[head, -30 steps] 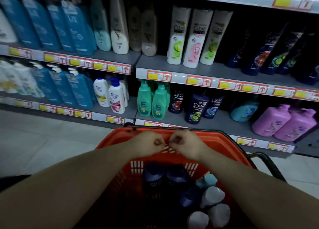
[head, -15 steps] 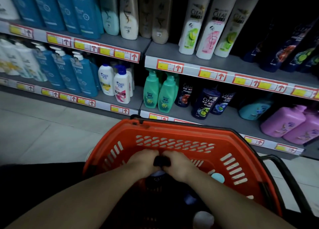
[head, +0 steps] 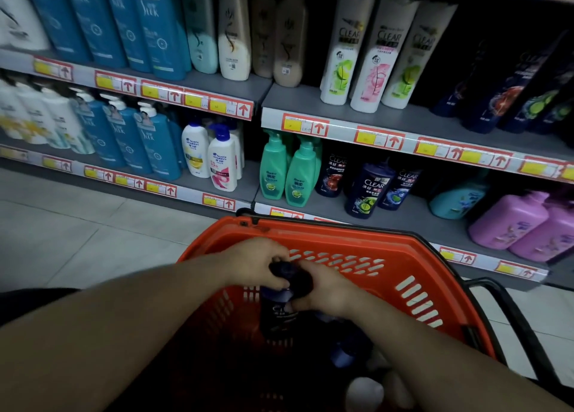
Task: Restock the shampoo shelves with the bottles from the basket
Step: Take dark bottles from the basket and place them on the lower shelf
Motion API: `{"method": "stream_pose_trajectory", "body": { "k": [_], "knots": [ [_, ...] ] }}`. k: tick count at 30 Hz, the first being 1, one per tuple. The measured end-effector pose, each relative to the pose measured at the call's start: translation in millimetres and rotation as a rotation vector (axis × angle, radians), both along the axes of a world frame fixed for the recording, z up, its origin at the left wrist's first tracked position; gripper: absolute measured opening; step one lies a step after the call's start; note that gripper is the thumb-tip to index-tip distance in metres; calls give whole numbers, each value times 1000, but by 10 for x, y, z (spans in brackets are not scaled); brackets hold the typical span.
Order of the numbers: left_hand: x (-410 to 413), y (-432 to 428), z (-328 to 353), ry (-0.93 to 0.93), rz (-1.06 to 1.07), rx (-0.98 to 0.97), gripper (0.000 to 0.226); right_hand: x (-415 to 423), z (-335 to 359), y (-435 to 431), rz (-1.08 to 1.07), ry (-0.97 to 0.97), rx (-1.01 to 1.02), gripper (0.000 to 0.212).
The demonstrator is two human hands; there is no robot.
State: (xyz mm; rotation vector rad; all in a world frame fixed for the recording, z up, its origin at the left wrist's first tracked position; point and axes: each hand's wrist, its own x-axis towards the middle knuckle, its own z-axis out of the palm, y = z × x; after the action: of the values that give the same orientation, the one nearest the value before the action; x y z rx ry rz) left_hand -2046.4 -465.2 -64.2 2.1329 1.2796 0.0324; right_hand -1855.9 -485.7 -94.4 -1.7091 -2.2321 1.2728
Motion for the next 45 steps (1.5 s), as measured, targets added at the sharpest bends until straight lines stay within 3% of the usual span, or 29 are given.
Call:
{"method": "stream_pose_trajectory", "body": {
  "k": [4,7,11,14,16,26,34,37,41,45],
  "knots": [
    [-22,122,632,-107,10,5,19,-8,366,-13,-85,207,65,75],
    [25,134,950,-168,9,57,14,37,669,25,-116,317,121,70],
    [140,90,1114,-245,26,-2,45,200,936,-27,-128,251,210,76],
    [103,22,1052,-97,-90,-87,67,302,1023,-117,-133,219,262,80],
    [100,-34,987,-34,-123,-92,64,331,1110,-128,-128,236,262,77],
    [373,79,1257,-172,-11,86,43,531,1546,57,-216,260,361,78],
    [633,387,1554,-268,54,180,56,762,1931,324,-318,357,394,62],
    [751,467,1532,-326,114,194,71,840,1967,447,-351,382,399,69],
    [908,633,1353,-386,189,256,71,866,1811,623,-378,342,436,82],
    [1003,844,1100,-355,220,280,68,919,1602,788,-398,307,439,79]
  ]
}}
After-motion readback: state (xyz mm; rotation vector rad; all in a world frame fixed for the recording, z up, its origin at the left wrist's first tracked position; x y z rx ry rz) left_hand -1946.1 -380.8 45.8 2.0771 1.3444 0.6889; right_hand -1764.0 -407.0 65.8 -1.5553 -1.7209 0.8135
